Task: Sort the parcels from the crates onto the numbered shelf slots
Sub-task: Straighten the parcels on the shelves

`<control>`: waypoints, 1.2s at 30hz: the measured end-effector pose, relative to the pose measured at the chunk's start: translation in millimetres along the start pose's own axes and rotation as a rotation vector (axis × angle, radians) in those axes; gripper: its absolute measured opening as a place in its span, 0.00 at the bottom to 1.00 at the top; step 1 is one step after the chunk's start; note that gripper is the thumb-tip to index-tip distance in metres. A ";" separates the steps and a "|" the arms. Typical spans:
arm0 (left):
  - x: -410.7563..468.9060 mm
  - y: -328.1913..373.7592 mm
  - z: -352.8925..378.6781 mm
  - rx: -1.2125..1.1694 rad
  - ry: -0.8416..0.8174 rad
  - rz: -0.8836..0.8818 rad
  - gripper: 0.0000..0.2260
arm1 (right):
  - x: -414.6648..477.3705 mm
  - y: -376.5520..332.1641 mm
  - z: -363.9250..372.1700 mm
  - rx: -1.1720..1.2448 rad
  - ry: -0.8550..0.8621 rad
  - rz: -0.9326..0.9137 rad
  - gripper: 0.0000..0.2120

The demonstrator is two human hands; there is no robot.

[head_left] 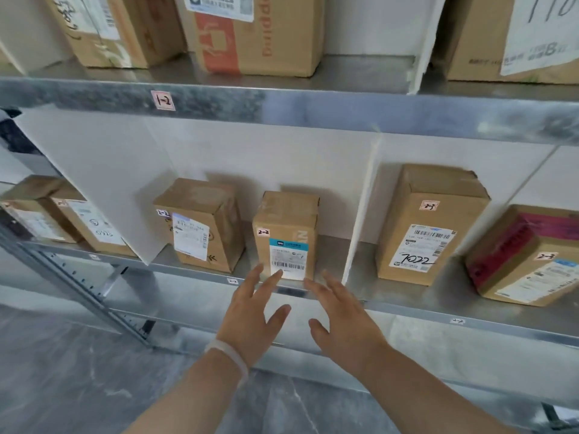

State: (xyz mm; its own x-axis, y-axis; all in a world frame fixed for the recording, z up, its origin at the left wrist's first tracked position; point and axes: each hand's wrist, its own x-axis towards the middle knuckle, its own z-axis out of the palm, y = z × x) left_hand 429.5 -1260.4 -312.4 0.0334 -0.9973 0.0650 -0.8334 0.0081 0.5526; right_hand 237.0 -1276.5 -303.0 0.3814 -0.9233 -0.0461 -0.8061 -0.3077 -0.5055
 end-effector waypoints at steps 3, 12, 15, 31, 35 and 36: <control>17.4 -24.2 -5.9 0.049 -0.083 -0.017 0.30 | 19.0 -17.6 12.1 -0.012 -0.012 0.138 0.32; 72.8 -65.9 -7.4 -0.029 -0.229 0.204 0.28 | 57.4 -21.5 29.5 0.093 0.080 0.331 0.38; 89.6 -67.5 -4.1 -0.024 -0.254 0.256 0.28 | 68.0 -19.2 31.7 0.099 0.115 0.363 0.38; 99.0 -74.8 -6.3 0.001 -0.320 0.291 0.30 | 71.7 -28.0 44.1 0.118 0.222 0.418 0.36; 68.0 -101.1 -25.4 -0.046 -0.296 0.292 0.29 | 65.0 -50.9 62.1 0.083 0.122 0.340 0.33; 60.8 -109.7 -30.4 -0.053 -0.273 0.285 0.29 | 66.6 -58.2 66.0 0.078 0.091 0.298 0.32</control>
State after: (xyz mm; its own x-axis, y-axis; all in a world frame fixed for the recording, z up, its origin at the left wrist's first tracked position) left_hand 539.7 -1319.8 -343.8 -0.3492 -0.9371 0.0022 -0.7581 0.2839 0.5872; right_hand 339.1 -1305.0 -333.5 0.0891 -0.9879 -0.1270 -0.8377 -0.0053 -0.5461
